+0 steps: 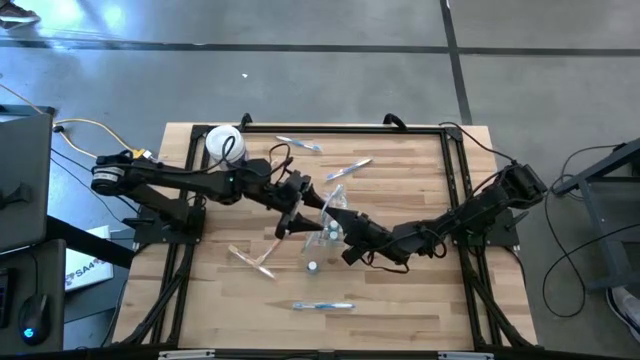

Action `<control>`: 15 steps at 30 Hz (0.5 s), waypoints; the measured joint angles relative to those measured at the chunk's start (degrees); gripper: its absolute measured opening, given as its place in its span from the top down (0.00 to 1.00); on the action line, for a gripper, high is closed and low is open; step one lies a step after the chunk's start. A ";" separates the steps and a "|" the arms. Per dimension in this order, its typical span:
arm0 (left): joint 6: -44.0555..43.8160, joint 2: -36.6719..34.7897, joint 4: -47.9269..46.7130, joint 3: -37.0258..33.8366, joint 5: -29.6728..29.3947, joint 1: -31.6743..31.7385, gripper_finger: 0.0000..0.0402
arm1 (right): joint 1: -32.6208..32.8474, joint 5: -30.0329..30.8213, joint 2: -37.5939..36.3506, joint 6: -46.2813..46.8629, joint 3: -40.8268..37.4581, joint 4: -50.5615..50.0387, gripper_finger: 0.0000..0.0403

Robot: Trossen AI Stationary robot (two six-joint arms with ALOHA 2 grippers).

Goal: Pick & Place toothbrushing station
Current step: Put the green toothbrush into the transparent organizer

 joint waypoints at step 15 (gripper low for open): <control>-0.01 0.23 0.05 -0.06 0.09 0.00 0.62 | 0.00 0.88 -0.04 0.55 0.00 -1.29 0.99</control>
